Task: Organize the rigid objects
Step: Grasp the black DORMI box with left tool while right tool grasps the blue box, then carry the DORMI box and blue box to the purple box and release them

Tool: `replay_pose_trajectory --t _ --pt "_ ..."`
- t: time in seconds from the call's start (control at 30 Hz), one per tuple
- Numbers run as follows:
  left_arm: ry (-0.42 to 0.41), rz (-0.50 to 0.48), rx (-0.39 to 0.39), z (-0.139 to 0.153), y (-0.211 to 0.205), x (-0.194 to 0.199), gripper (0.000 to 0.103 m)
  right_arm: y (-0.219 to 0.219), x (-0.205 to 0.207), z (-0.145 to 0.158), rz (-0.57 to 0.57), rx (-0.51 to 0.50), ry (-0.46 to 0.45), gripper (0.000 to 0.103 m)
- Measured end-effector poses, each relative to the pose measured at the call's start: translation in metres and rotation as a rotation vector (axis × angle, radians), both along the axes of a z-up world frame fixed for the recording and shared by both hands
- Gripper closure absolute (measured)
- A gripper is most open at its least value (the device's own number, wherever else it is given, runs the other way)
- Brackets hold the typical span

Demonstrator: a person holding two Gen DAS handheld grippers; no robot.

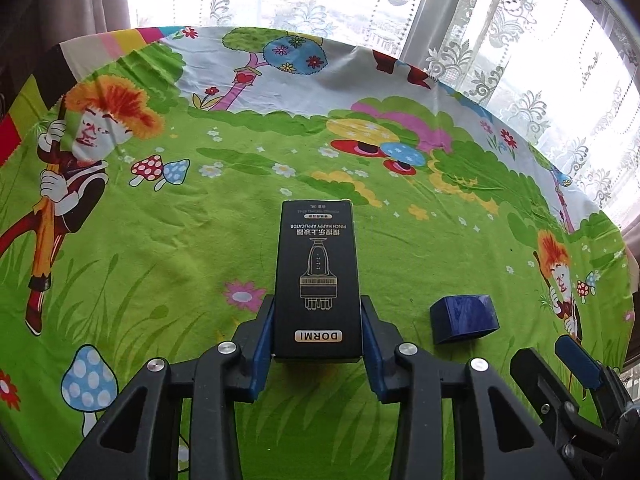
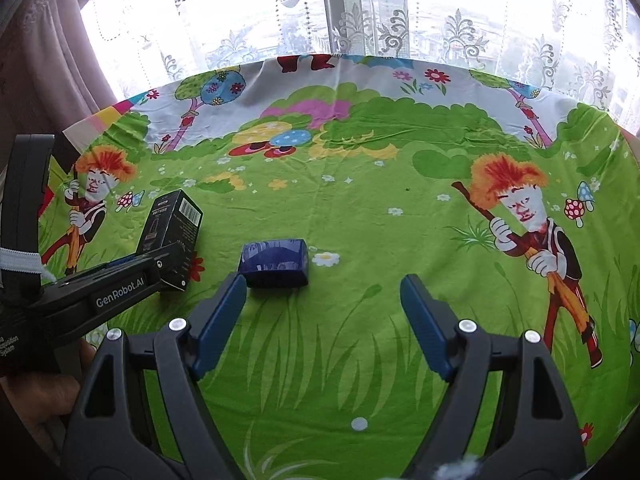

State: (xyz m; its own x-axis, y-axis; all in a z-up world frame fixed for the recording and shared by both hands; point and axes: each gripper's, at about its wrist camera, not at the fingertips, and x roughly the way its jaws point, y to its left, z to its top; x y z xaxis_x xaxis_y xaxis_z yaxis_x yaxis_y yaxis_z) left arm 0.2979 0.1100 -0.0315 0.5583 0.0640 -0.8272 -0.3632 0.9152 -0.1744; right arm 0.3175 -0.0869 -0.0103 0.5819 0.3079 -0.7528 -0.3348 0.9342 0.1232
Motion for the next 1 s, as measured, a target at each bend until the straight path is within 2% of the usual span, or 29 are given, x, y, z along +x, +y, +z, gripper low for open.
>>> replay_pose_trajectory --t 0.3,0.53,0.6,0.63,0.67,0.83,1.0 --pt "-0.035 0.035 0.02 0.0 0.013 -0.011 0.063 0.03 0.007 -0.008 0.046 -0.028 0.024 0.021" --pt "-0.036 0.052 0.037 -0.001 0.021 -0.016 0.063 0.048 0.022 -0.021 0.043 -0.087 0.05 0.022" --pt "-0.036 0.051 0.036 -0.001 0.021 -0.016 0.063 0.049 0.027 -0.027 0.042 -0.1 0.064 0.032" --pt "-0.036 0.049 0.036 0.0 0.021 -0.016 0.063 0.05 0.029 -0.03 0.046 -0.099 0.082 0.043" --pt "-0.035 0.047 0.037 0.0 0.02 -0.017 0.063 0.05 0.03 -0.033 0.053 -0.093 0.098 0.049" --pt "-0.032 0.037 0.057 0.006 0.015 -0.024 0.063 0.051 0.025 -0.033 0.06 -0.103 0.092 0.049" --pt "-0.03 0.035 0.079 0.016 0.012 -0.04 0.063 0.048 0.012 -0.019 0.055 -0.088 0.077 0.049"
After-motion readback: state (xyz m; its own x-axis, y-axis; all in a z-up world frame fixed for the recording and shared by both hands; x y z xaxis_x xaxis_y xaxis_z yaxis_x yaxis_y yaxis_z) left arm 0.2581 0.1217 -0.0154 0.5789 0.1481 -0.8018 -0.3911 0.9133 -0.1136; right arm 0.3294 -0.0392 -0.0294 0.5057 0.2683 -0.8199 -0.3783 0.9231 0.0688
